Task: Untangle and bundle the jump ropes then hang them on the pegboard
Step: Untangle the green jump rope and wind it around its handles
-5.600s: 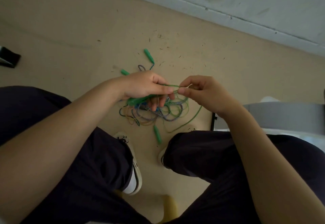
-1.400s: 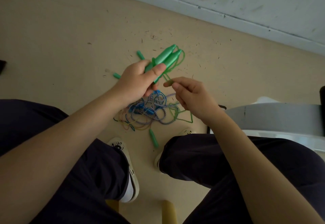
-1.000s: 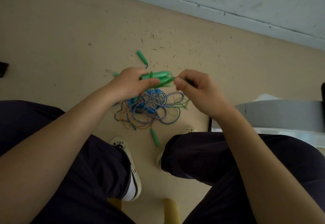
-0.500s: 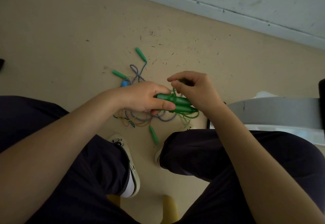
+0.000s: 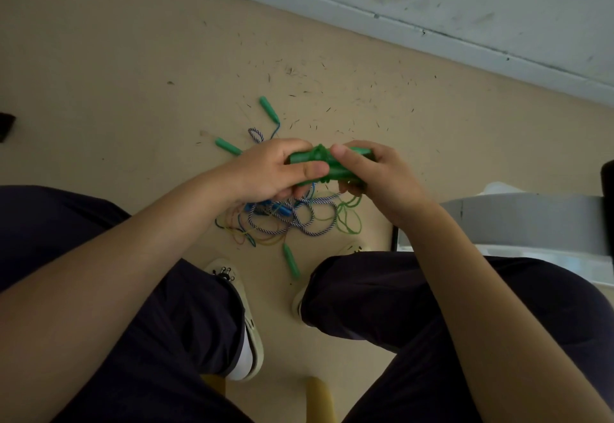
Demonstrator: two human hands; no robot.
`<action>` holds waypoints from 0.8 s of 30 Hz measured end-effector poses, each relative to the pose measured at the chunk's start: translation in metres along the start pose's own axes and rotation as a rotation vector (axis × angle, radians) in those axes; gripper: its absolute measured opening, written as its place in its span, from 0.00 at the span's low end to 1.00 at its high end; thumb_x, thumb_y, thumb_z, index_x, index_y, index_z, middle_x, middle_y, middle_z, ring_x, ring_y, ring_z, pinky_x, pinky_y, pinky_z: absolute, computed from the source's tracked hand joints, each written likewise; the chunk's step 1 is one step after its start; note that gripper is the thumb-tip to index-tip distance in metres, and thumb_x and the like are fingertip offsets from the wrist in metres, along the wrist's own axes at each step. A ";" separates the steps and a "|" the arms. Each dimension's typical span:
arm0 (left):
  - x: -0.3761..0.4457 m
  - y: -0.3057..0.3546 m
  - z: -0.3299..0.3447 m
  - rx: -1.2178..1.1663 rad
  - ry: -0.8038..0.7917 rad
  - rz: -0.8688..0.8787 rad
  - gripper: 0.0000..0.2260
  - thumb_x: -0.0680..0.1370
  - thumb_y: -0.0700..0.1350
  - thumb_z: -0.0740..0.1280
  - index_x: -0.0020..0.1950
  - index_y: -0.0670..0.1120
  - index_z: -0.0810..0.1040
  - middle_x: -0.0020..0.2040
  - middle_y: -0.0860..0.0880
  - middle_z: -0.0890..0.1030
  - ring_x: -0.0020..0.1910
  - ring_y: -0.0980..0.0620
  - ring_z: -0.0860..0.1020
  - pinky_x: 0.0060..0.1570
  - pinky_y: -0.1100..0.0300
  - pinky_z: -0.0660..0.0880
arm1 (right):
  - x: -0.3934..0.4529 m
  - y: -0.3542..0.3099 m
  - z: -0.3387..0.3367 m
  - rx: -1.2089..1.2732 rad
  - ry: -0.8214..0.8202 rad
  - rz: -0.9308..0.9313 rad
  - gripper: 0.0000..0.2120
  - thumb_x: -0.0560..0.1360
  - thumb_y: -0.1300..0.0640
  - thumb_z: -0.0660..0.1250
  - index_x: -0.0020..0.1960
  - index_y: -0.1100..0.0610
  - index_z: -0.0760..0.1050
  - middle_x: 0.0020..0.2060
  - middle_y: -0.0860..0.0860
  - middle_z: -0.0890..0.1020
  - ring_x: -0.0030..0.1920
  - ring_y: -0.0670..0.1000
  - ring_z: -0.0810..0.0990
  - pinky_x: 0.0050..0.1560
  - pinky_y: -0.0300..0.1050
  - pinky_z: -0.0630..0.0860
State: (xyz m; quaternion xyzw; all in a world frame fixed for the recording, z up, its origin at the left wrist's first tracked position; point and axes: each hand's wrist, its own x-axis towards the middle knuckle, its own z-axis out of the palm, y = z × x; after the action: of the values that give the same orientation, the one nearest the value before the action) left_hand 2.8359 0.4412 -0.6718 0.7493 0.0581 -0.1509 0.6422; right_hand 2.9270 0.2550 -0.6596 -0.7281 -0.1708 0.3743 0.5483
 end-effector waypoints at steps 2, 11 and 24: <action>0.001 -0.001 0.002 -0.141 0.105 -0.023 0.25 0.73 0.62 0.66 0.60 0.44 0.77 0.31 0.52 0.78 0.24 0.56 0.69 0.24 0.65 0.66 | 0.001 0.000 0.001 0.112 -0.057 0.001 0.10 0.74 0.48 0.70 0.51 0.51 0.82 0.38 0.50 0.81 0.32 0.48 0.72 0.31 0.39 0.67; 0.004 0.000 -0.006 -0.169 0.466 -0.057 0.12 0.81 0.55 0.65 0.48 0.46 0.76 0.31 0.52 0.78 0.21 0.60 0.69 0.20 0.69 0.63 | -0.006 0.003 0.026 -0.272 -0.010 -0.020 0.06 0.82 0.56 0.63 0.49 0.55 0.78 0.24 0.45 0.64 0.25 0.46 0.59 0.26 0.39 0.57; 0.003 0.000 -0.008 0.173 -0.084 -0.120 0.21 0.72 0.64 0.65 0.44 0.45 0.76 0.27 0.54 0.76 0.23 0.58 0.72 0.25 0.67 0.67 | -0.008 -0.015 0.009 -0.574 0.142 -0.279 0.09 0.77 0.58 0.70 0.43 0.63 0.82 0.38 0.54 0.76 0.38 0.46 0.72 0.39 0.39 0.69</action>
State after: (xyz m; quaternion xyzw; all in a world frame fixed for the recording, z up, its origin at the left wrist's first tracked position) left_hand 2.8397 0.4486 -0.6721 0.7901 0.0625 -0.2250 0.5667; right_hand 2.9175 0.2604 -0.6438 -0.8468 -0.3290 0.1801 0.3771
